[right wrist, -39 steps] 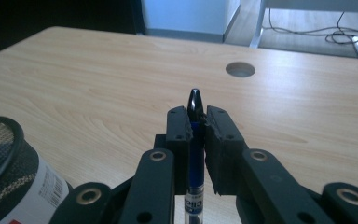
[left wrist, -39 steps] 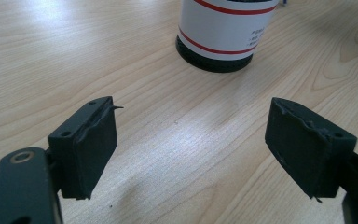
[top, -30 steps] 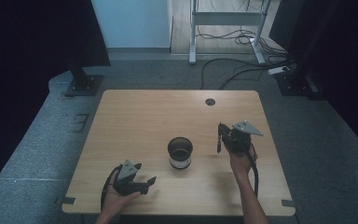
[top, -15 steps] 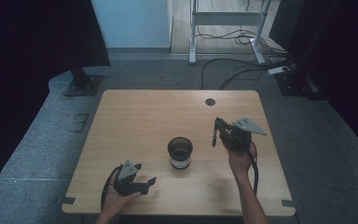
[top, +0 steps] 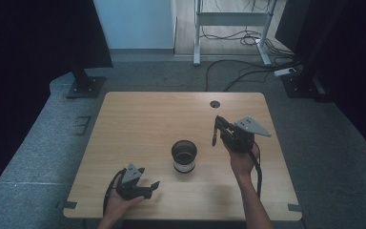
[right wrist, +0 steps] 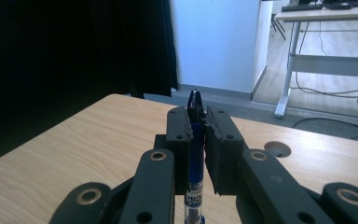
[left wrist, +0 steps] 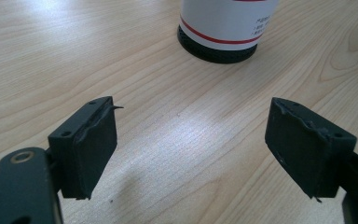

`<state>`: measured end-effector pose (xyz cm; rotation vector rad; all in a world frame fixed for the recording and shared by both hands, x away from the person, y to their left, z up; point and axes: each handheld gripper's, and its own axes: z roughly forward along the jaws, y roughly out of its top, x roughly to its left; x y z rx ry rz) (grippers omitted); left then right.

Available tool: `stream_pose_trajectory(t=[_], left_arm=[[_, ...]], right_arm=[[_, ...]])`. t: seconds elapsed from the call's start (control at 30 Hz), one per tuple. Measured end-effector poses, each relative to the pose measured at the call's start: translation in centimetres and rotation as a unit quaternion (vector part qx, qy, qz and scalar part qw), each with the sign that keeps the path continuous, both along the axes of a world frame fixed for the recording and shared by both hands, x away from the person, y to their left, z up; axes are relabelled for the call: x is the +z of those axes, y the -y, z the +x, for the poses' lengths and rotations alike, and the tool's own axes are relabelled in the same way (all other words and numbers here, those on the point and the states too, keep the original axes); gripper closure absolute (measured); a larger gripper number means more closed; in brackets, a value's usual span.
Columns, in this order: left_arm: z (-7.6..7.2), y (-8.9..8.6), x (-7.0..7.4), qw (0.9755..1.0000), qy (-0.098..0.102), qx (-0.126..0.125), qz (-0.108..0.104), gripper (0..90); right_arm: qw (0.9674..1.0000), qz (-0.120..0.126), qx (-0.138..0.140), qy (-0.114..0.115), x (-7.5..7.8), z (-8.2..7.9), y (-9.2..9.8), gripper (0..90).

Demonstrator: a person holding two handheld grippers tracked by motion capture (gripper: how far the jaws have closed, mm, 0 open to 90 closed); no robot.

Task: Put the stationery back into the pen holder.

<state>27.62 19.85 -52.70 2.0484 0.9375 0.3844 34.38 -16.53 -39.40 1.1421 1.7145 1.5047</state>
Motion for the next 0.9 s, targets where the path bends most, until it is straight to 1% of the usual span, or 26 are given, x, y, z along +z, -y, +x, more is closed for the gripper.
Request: stream_pose_trajectory(t=[0.23, 0.37, 0.6, 0.7, 0.83, 0.9], left_arm=[[0.0, 0.1, -0.1, 1.0, -0.001, 0.001, 0.007, 17.1], [0.0, 0.1, -0.1, 1.0, -0.003, 0.0, 0.008, 17.1], [0.1, 0.2, -0.2, 0.9999, -0.004, -0.002, 0.011, 17.2], [0.1, 0.2, -0.2, 0.9999, -0.005, -0.002, 0.011, 17.2], [0.1, 0.2, -0.3, 0.9999, -0.005, -0.001, 0.012, 17.2], [0.1, 0.2, -0.3, 0.9999, -0.006, -0.001, 0.013, 17.3]], right_arm=[[0.9999, 0.01, 0.008, 0.008, 0.9, -0.1, -0.7, 78.8], [0.9998, 0.006, 0.013, 0.013, 1.4, -0.2, -1.2, 78.8], [0.9996, 0.009, 0.023, 0.017, 1.7, 0.0, -2.2, 78.8], [0.9993, 0.014, 0.029, 0.017, 1.9, 0.0, -2.6, 78.8], [0.9984, 0.032, 0.044, 0.016, 2.1, -0.2, -3.0, 78.8], [0.9981, 0.036, 0.048, 0.016, 2.2, -0.3, -3.1, 78.8]])
